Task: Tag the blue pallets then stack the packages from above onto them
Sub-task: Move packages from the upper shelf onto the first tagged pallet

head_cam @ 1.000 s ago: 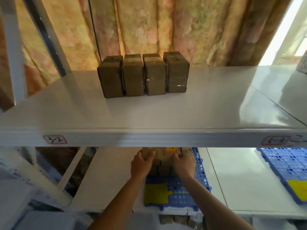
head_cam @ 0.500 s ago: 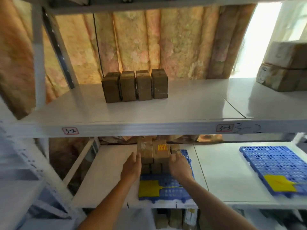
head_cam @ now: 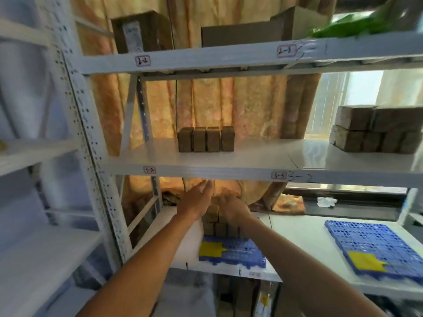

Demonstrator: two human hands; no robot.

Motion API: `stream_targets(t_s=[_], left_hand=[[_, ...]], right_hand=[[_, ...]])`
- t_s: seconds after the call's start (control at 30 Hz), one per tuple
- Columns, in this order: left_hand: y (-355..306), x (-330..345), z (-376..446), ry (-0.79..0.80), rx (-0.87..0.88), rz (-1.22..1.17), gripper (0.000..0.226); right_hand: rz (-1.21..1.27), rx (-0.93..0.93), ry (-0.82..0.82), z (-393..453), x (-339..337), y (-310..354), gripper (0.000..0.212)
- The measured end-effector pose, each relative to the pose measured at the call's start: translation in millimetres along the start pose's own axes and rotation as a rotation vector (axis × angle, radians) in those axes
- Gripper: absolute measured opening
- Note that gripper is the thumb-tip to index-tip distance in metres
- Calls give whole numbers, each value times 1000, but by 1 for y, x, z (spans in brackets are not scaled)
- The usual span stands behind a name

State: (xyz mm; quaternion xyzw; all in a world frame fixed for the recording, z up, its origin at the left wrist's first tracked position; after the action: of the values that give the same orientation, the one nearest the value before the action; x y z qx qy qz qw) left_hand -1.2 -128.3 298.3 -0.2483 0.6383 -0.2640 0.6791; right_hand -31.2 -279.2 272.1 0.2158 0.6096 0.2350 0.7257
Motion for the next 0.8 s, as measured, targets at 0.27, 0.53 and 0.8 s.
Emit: stream_targets(t_s=[0.27,0.53,0.8], left_hand=[[-43,-71,5,-213,95,-112,76],[-64,-61,63,-90,65,-336,69],[-110,-45,154,-164,215,-248,69]], right_hand=[[152,-206,-191,0,-82,72,53],[271,-209,-419,57,-121,44,48],[386,63,-328,169,-123,-1,86]])
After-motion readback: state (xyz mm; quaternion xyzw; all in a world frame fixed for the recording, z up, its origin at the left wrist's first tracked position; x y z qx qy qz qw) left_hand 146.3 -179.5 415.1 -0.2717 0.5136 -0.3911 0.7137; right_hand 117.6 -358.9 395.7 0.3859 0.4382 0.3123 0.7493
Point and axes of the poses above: each hand's wrist, its own z-axis towards the middle knuckle, its own x-axis out of the palm, y = z × x, the point moved 10 cm from there along z, towards the middle knuckle, and after that the axes turned 9 degrees about -x, right-handed, at the moved point
